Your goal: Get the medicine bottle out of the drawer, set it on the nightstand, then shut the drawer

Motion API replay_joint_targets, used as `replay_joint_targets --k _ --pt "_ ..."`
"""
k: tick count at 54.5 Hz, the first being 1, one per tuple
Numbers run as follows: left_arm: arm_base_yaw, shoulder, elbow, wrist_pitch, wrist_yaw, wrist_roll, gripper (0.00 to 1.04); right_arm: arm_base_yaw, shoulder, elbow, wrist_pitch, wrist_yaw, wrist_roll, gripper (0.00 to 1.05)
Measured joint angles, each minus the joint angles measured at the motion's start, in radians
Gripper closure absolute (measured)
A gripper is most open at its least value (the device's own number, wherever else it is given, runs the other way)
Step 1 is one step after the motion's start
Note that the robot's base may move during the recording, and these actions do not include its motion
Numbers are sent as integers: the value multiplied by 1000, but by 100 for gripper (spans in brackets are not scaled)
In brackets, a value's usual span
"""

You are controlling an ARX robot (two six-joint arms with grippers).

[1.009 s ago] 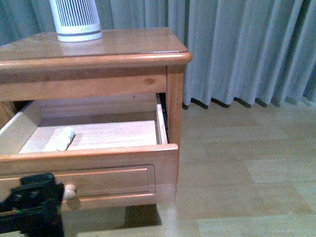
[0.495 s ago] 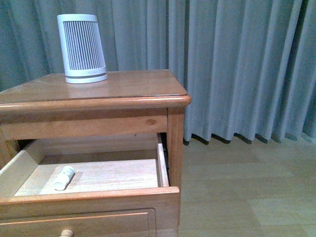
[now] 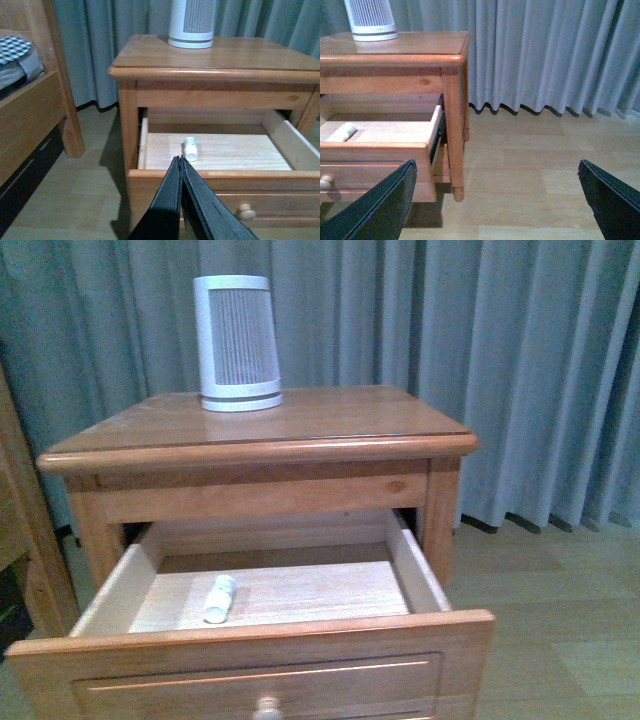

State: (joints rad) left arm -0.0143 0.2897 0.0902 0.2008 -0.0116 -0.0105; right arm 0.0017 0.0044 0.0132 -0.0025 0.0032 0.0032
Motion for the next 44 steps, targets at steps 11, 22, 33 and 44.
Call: replay_joint_targets --k 11,22,33,44 --pt "10 -76 -39 -35 5 0 102 -1 0 0 1 -11 0 7" --pt "10 -264 -81 -198 11 0 82 -53 92 51 -101 -188 73 7" --pt "10 -283 -81 -200 11 0 48 27 690 425 68 -260 137 7" --pt "10 -283 -81 -200 11 0 11 125 1215 790 165 -111 73 7"
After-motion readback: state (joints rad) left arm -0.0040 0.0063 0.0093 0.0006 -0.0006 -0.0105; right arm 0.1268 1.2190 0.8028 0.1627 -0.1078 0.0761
